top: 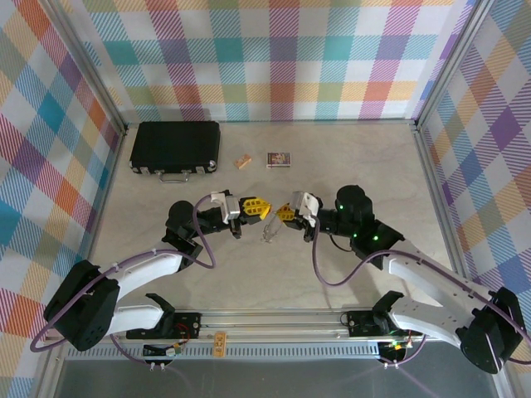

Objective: Put the keys on the keyring

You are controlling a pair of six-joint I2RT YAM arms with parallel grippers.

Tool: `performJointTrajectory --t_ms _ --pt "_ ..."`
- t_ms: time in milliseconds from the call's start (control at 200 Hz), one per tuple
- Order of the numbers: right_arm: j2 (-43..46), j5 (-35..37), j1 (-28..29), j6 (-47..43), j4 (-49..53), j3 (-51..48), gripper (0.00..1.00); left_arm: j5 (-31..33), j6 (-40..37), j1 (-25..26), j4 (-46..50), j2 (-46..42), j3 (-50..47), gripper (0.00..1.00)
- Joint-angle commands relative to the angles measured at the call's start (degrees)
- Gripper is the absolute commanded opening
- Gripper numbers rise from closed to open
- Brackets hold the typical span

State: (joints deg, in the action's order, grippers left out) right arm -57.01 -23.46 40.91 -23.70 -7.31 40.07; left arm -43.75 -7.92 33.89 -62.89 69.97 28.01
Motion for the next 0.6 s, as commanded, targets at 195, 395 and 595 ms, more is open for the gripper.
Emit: performJointTrajectory --t_ms 195,395,595 --pt "3.9 2.2 0.3 -3.3 0.1 0.2 0.00 1.4 -7.0 0.3 6.5 -2.7 1.5 0.00" --pt "3.8 2.1 0.3 -3.7 0.7 0.7 0.00 0.5 -7.2 0.7 7.1 -2.6 1.9 0.00" --pt "3.7 2.3 0.3 -4.9 1.6 1.6 0.00 0.2 -7.9 1.3 8.3 -3.1 2.3 0.00"
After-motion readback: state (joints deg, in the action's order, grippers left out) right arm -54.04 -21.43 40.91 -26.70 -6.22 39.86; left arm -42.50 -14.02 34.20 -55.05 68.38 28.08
